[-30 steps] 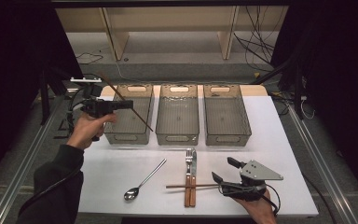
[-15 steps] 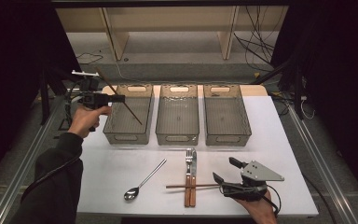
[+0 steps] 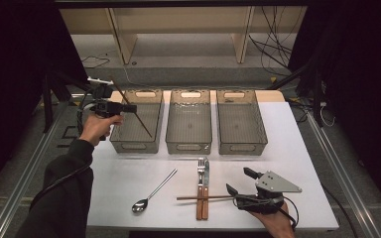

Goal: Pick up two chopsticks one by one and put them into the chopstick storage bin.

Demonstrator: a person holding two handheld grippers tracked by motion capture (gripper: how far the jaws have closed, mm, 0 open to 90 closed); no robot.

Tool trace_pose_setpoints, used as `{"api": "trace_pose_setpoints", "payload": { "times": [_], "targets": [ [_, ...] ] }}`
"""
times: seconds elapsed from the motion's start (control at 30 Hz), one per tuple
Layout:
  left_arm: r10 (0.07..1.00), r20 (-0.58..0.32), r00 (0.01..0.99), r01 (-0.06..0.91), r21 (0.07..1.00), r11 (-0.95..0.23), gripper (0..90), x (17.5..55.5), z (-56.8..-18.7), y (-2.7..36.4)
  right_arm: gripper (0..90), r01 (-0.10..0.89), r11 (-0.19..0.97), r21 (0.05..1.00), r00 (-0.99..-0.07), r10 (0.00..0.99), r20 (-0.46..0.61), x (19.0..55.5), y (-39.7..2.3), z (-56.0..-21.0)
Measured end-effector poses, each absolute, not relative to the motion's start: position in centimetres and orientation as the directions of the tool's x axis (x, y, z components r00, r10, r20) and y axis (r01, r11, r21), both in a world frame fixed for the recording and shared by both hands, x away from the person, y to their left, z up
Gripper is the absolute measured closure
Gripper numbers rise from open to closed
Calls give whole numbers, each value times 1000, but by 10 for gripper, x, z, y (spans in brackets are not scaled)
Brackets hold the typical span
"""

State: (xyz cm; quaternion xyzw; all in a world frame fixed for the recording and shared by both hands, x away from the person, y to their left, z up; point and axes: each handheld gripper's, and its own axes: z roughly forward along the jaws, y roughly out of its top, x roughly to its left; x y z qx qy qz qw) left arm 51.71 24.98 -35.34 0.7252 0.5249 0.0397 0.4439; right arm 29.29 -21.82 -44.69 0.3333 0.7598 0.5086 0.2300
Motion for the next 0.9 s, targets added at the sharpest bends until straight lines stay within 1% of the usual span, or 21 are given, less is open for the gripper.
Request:
{"api": "trace_pose_setpoints", "payload": {
  "times": [0.27, 0.9],
  "targets": [
    [809, -388, 442, 748, 657, -93, 841, 524, -362, 241, 220, 273, 258, 927, -673, 740, -8, 293, -219, -447],
    [787, -419, 453, 783, 609, -126, 838, 531, -377, 228, 222, 274, 260, 926, -673, 739, -8, 293, -220, -448]
  ]
}}
